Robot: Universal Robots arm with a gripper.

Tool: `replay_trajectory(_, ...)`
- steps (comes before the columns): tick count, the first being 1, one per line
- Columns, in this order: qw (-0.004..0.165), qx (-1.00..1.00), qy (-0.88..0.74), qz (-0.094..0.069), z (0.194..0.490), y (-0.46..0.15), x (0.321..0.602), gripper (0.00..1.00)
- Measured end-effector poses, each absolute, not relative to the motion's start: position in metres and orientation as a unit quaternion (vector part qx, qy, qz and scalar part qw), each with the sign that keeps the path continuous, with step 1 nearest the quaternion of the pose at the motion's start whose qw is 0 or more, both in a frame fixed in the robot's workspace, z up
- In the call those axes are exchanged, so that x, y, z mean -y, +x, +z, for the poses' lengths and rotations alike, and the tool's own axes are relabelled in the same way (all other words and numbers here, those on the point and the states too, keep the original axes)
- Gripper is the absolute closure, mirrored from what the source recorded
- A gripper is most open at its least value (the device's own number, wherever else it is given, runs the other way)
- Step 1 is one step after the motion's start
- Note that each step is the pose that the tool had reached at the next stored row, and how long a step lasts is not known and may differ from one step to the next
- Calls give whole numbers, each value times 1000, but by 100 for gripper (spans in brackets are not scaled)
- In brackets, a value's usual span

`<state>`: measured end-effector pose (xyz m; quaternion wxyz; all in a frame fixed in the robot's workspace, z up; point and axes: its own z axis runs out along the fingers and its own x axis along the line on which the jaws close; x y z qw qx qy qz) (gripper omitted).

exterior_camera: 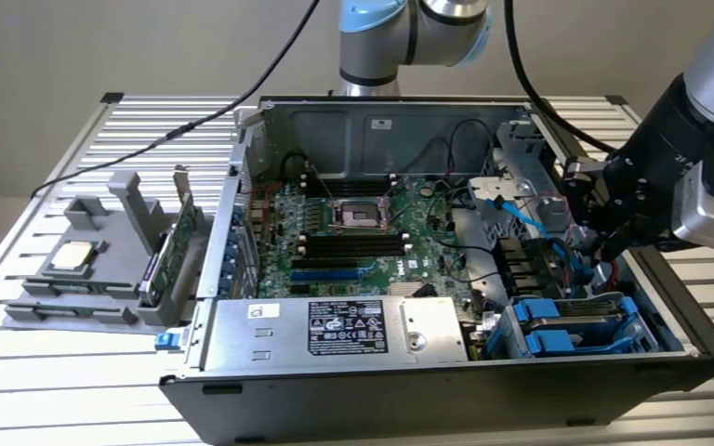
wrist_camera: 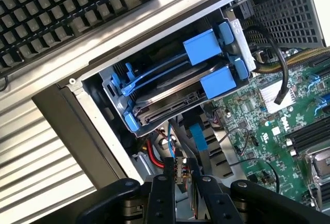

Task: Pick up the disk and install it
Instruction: 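Insert the first disk wire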

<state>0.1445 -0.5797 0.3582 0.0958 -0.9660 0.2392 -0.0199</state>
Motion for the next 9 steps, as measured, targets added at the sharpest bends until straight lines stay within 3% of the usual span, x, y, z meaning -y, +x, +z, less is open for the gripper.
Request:
replay_trajectory(2, 96, -239, -966, -20, 358, 145, 580, 76)
replay_trajectory(4, 96, -239, -966, -20, 358, 145, 580, 84)
replay_trajectory(9, 96, -239, -966, -20, 357, 145, 580, 84)
